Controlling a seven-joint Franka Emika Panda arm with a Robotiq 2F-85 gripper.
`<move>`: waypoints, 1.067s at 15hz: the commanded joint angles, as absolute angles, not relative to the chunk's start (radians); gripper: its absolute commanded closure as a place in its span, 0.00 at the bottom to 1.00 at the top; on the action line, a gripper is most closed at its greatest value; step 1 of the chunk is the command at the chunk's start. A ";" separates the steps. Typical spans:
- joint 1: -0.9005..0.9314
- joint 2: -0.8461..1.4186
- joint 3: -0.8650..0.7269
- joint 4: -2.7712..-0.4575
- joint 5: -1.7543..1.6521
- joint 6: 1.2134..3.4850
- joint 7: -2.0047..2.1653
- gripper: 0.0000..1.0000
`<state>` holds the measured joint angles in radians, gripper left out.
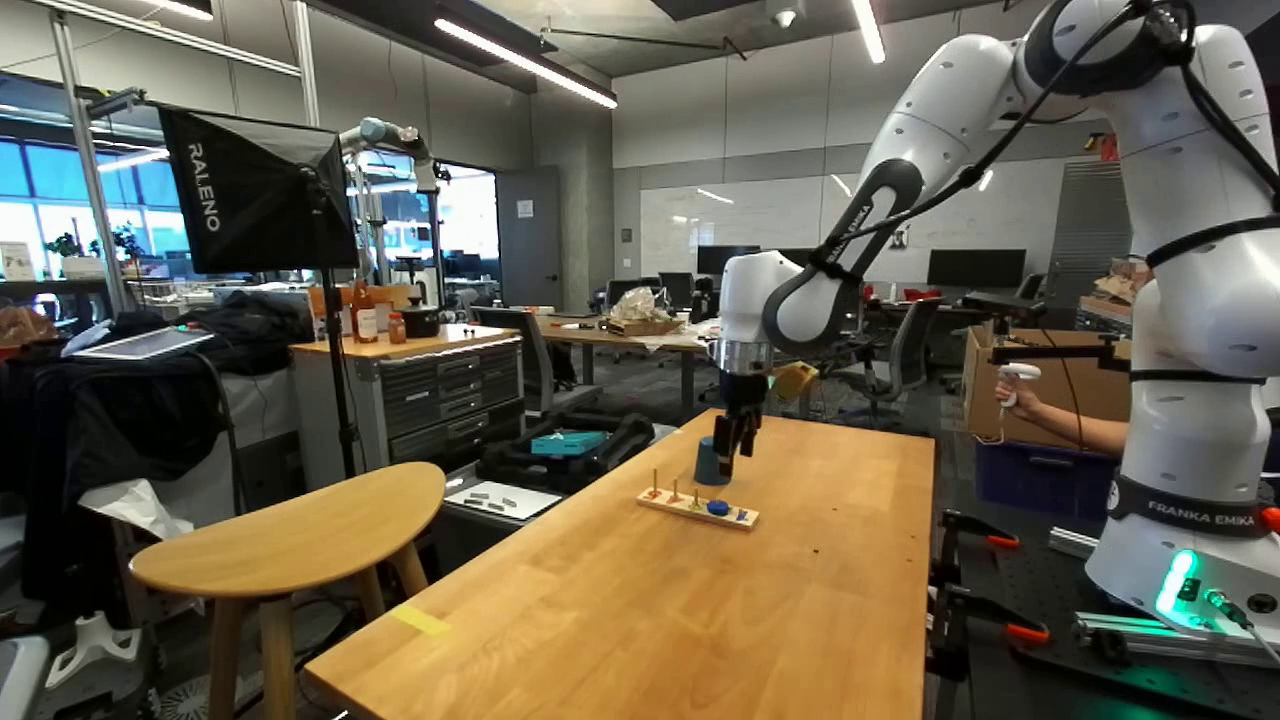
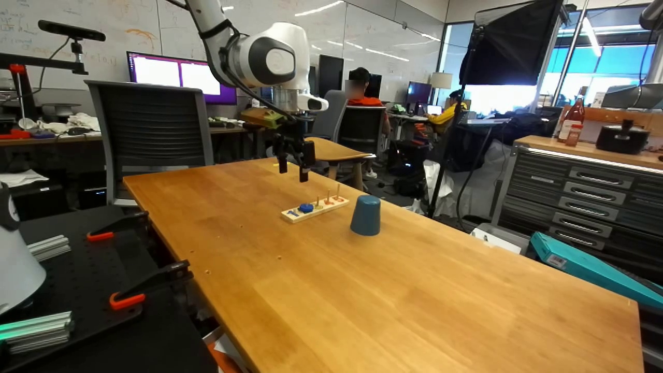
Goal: Remove the blue ring from the wooden stand
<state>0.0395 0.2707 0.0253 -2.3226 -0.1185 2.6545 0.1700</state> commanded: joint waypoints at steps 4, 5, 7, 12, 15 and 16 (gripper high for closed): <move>0.066 0.444 -0.018 -2.106 -0.116 2.606 0.184 0.00; 0.066 0.464 -0.023 -2.089 -0.115 2.601 0.183 0.00; 0.068 0.493 -0.034 -2.068 -0.120 2.596 0.185 0.00; 0.070 0.543 -0.042 -2.042 -0.115 2.575 0.178 0.00; 0.069 0.560 -0.039 -2.044 -0.112 2.569 0.173 0.00; 0.068 0.564 -0.038 -2.045 -0.111 2.567 0.171 0.00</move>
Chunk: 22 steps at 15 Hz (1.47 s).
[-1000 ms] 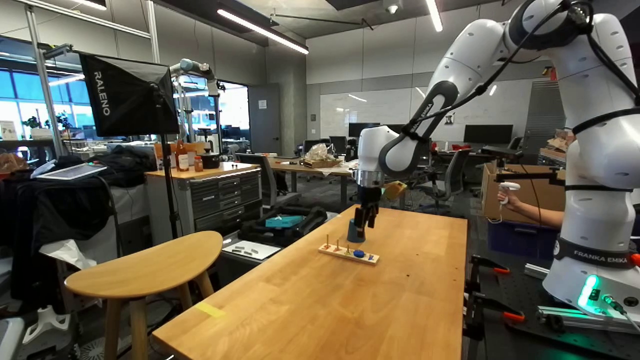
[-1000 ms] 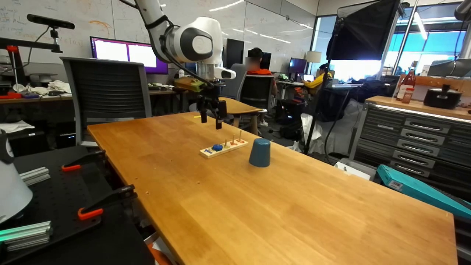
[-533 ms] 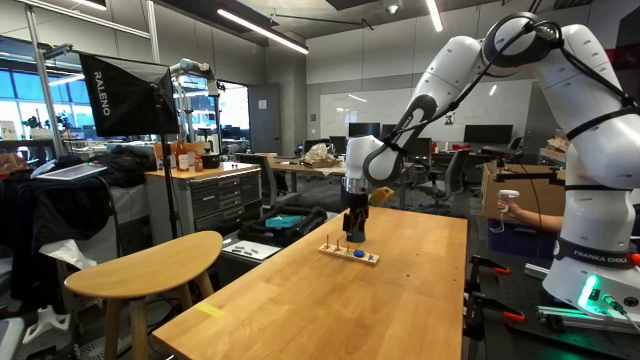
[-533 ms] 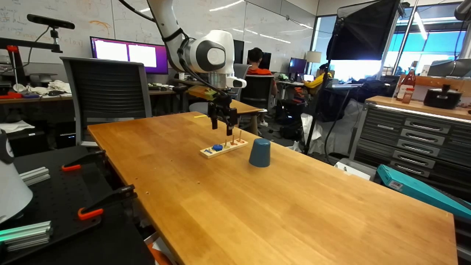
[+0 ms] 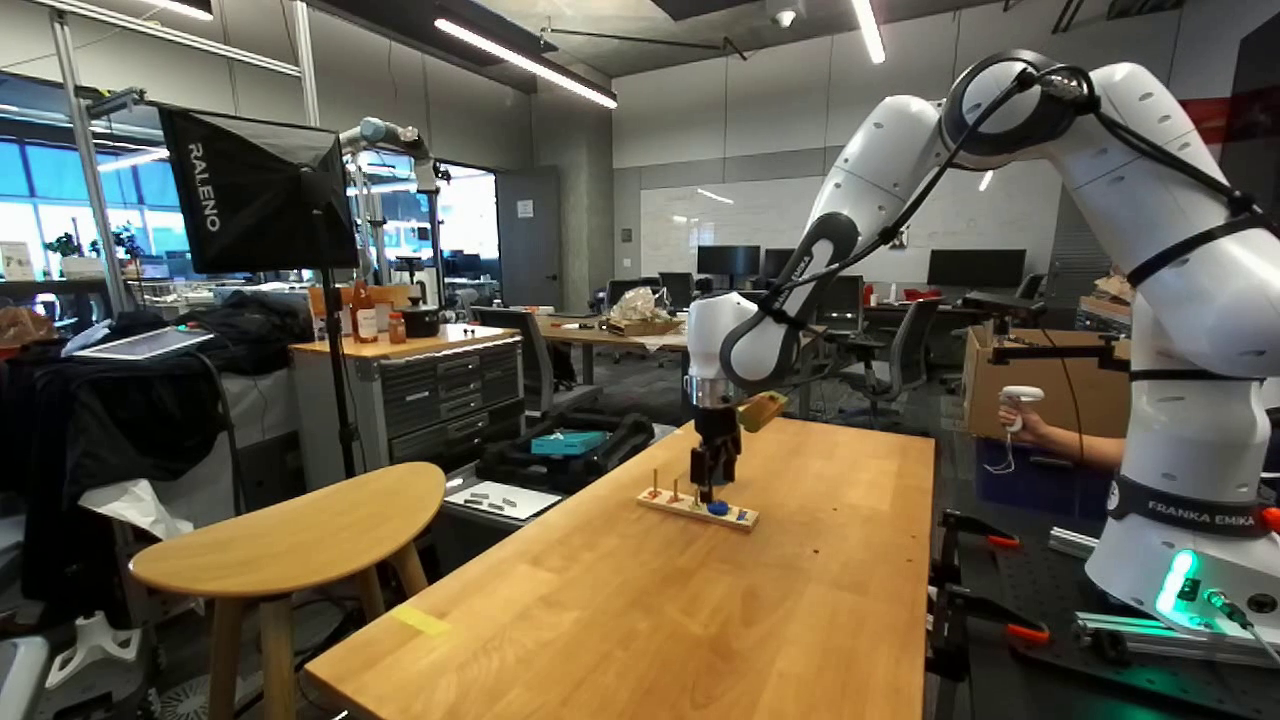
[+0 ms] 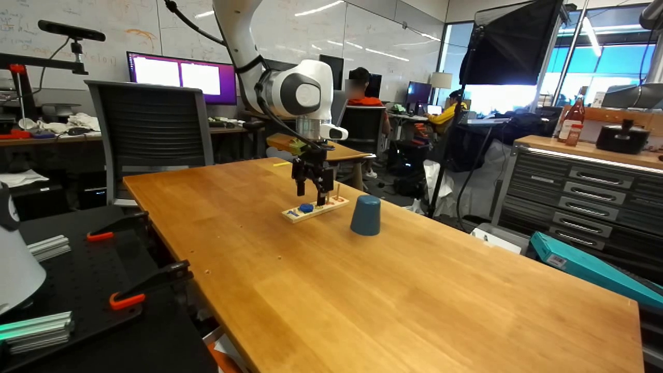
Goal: Remove the blue ring from the wooden stand
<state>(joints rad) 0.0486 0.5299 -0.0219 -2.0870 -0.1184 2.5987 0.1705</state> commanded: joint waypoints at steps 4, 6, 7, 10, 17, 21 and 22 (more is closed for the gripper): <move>0.071 0.575 -0.039 -2.045 -0.115 2.572 0.167 0.28; 0.072 0.576 -0.037 -2.045 -0.113 2.575 0.165 0.44; 0.071 0.577 -0.036 -2.044 -0.112 2.576 0.165 0.51; 0.069 0.583 -0.035 -2.039 -0.108 2.575 0.161 0.74; 0.059 0.583 -0.029 -2.010 -0.097 2.541 0.155 0.96; 0.071 0.519 -0.008 -2.034 -0.087 2.530 0.155 1.00; 0.071 0.509 -0.003 -2.038 -0.085 2.527 0.153 0.98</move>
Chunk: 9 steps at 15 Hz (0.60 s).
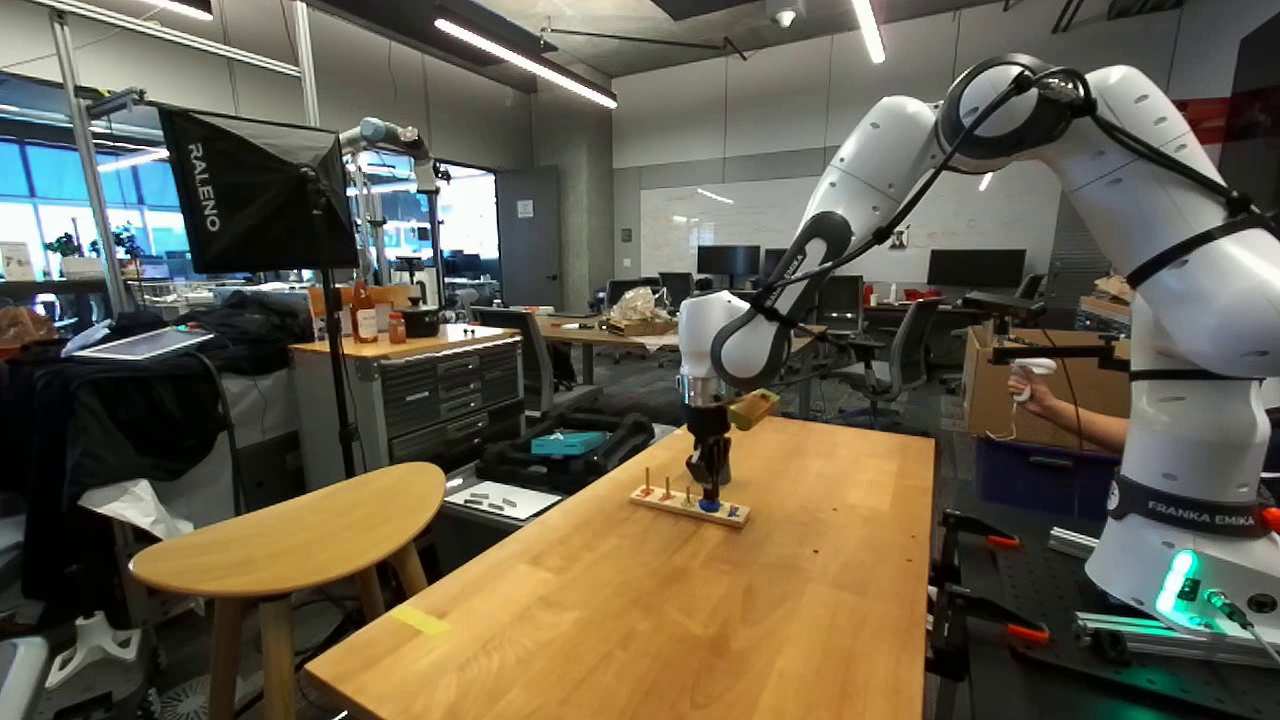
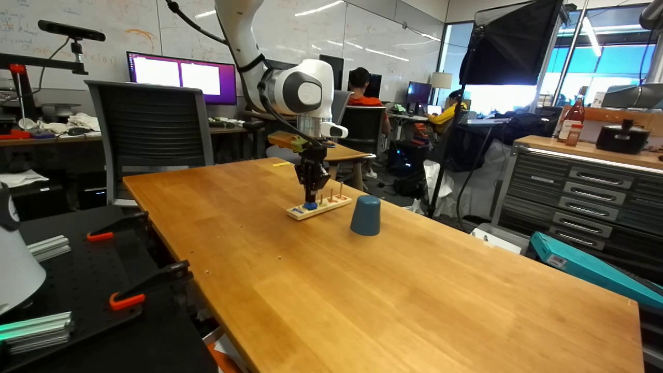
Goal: Remove the blue ring from the wooden stand
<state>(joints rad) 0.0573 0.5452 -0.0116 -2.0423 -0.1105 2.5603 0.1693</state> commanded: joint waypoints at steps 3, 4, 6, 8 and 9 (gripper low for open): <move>0.068 0.497 0.004 -2.032 -0.078 2.518 0.144 0.97; 0.066 0.495 0.004 -2.032 -0.074 2.515 0.143 0.98; 0.061 0.503 0.001 -2.030 -0.070 2.512 0.143 0.98; 0.057 0.514 -0.004 -2.030 -0.068 2.510 0.144 0.98; 0.056 0.522 -0.009 -2.029 -0.069 2.510 0.147 0.98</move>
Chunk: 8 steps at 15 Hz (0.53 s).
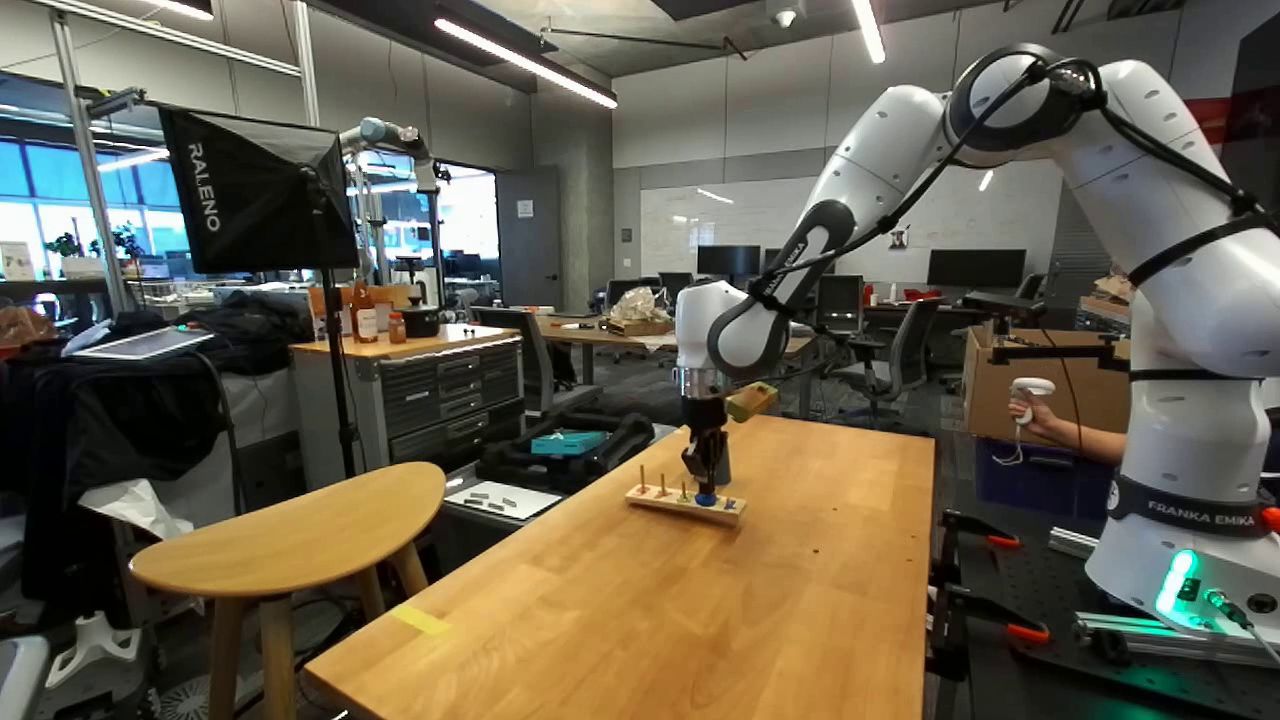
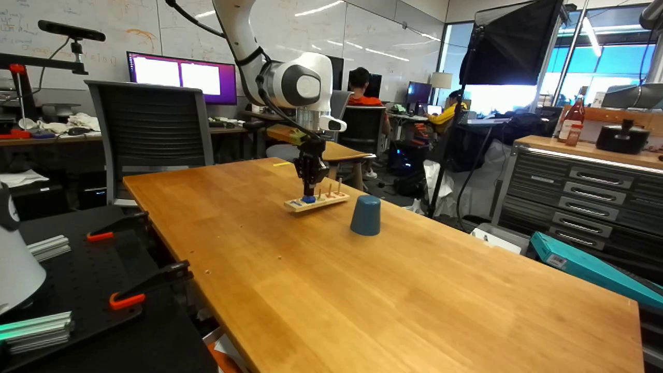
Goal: Remove the blue ring from the wooden stand
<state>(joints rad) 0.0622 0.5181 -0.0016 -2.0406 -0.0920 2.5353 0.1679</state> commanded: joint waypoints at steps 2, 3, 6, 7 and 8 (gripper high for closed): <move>0.054 0.533 -0.015 -2.028 -0.071 2.512 0.150 0.98; 0.055 0.537 -0.017 -2.029 -0.073 2.513 0.152 0.98; 0.058 0.542 -0.019 -2.032 -0.077 2.512 0.153 0.65; 0.059 0.542 -0.018 -2.033 -0.078 2.512 0.151 0.59; 0.059 0.541 -0.018 -2.034 -0.078 2.513 0.151 0.50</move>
<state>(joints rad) 0.0542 0.5384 -0.0132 -2.0453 -0.0918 2.5300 0.1679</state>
